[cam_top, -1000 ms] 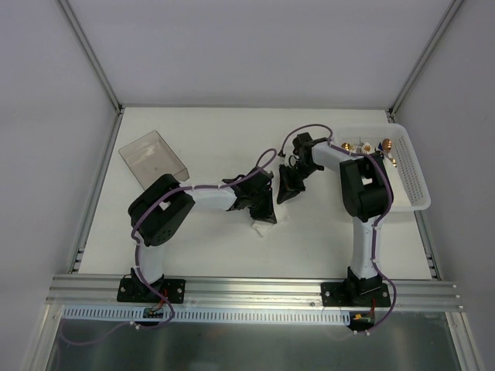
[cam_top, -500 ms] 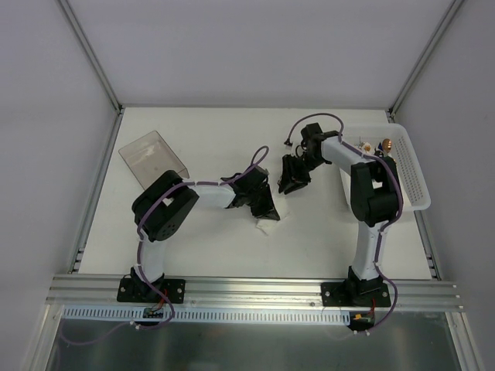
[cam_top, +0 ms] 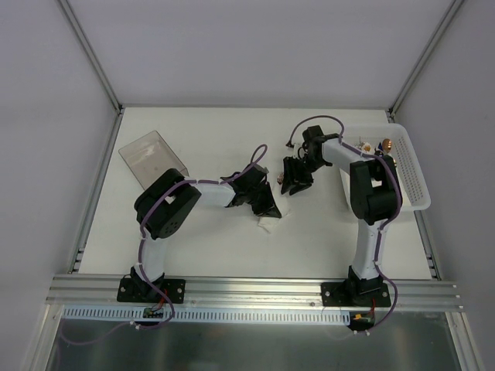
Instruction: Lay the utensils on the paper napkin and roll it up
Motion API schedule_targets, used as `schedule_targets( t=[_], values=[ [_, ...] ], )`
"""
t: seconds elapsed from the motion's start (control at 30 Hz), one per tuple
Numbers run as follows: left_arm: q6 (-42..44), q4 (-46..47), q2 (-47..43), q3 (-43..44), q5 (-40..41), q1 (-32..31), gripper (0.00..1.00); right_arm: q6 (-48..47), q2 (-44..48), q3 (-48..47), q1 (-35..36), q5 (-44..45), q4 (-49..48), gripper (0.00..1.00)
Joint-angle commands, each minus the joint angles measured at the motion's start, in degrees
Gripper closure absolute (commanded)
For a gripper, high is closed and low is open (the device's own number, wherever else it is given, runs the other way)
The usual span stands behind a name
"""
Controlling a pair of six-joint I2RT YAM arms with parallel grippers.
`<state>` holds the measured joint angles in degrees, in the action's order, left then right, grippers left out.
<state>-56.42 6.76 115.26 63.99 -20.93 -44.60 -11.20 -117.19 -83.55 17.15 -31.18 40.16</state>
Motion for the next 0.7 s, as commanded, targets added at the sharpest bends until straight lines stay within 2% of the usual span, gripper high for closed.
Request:
schedule_targets(
  t=[0.0, 0.23, 0.67],
  values=[
    [1.7, -7.2, 5.1, -2.8, 7.1, 0.8, 1.0, -1.4, -0.1, 0.3, 0.6, 1.2, -2.3, 0.55],
    [1.6, -7.0, 5.1, -2.7, 7.0, 0.8, 1.0, 0.8, -1.3, 0.4, 2.3, 6.6, -3.2, 0.58],
    [1.6, -7.0, 4.9, -3.1, 7.2, 0.8, 1.0, 6.0, -4.6, 0.6, 3.3, 10.5, -3.1, 0.64]
  ],
)
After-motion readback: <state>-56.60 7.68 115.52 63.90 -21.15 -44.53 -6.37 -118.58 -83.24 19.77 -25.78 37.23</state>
